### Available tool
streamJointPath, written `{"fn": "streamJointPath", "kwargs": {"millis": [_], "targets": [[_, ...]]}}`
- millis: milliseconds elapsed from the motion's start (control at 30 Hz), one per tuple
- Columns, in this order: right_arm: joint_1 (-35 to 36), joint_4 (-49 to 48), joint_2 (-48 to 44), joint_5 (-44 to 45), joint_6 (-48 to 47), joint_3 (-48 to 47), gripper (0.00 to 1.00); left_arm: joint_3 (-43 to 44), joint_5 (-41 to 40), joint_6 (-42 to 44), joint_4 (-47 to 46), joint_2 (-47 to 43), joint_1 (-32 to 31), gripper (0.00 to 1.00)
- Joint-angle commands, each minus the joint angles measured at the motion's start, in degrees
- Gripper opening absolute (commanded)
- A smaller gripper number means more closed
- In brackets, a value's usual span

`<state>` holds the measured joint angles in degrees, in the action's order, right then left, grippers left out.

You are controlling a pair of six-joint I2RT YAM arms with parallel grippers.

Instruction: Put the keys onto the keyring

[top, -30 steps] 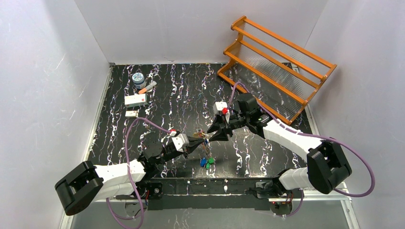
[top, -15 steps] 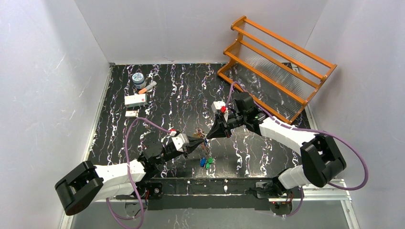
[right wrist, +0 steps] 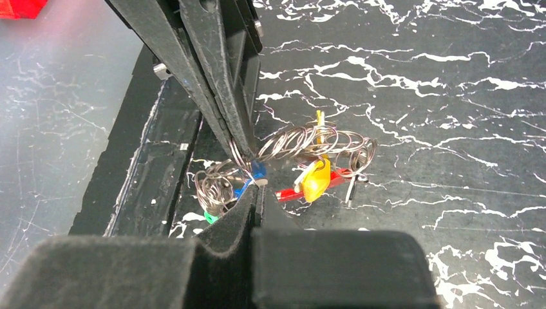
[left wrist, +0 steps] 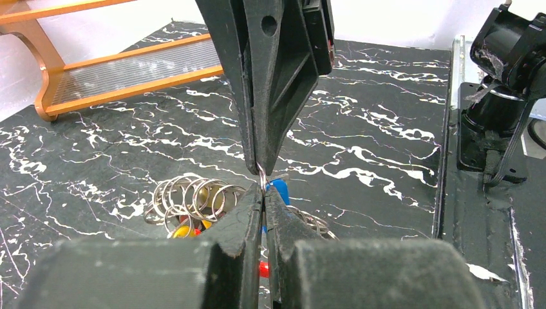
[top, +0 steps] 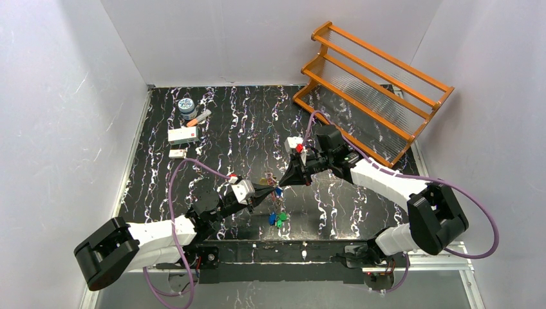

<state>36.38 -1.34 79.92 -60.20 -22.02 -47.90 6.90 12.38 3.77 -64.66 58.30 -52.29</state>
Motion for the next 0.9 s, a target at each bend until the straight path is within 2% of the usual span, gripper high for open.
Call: {"fn": "streamJointPath", "kwargs": {"millis": [0, 400, 700, 767, 867], "targets": [[-0.19, 1.26, -1.04, 3.17, -1.09, 0.26, 0.01, 0.31, -0.69, 0.03, -4.38, -0.91, 0.00, 0.00], [0.05, 6.94, 1.65, 4.68, -3.89, -0.97, 0.01, 0.57, -0.57, -0.15, -4.33, -0.22, 0.09, 0.00], [0.27, 8.47, -0.52, 8.79, -5.83, -0.91, 0.01, 0.42, -0.64, -0.12, -4.33, -0.38, 0.08, 0.00], [0.23, 7.56, -1.73, 9.66, -5.41, -0.63, 0.07, 0.32, -0.61, -0.21, -4.40, -0.38, 0.09, 0.00], [0.27, 4.97, -4.71, 10.18, -4.10, 0.28, 0.25, 0.46, -0.24, -0.34, -4.33, -0.32, 0.09, 0.00]]}}
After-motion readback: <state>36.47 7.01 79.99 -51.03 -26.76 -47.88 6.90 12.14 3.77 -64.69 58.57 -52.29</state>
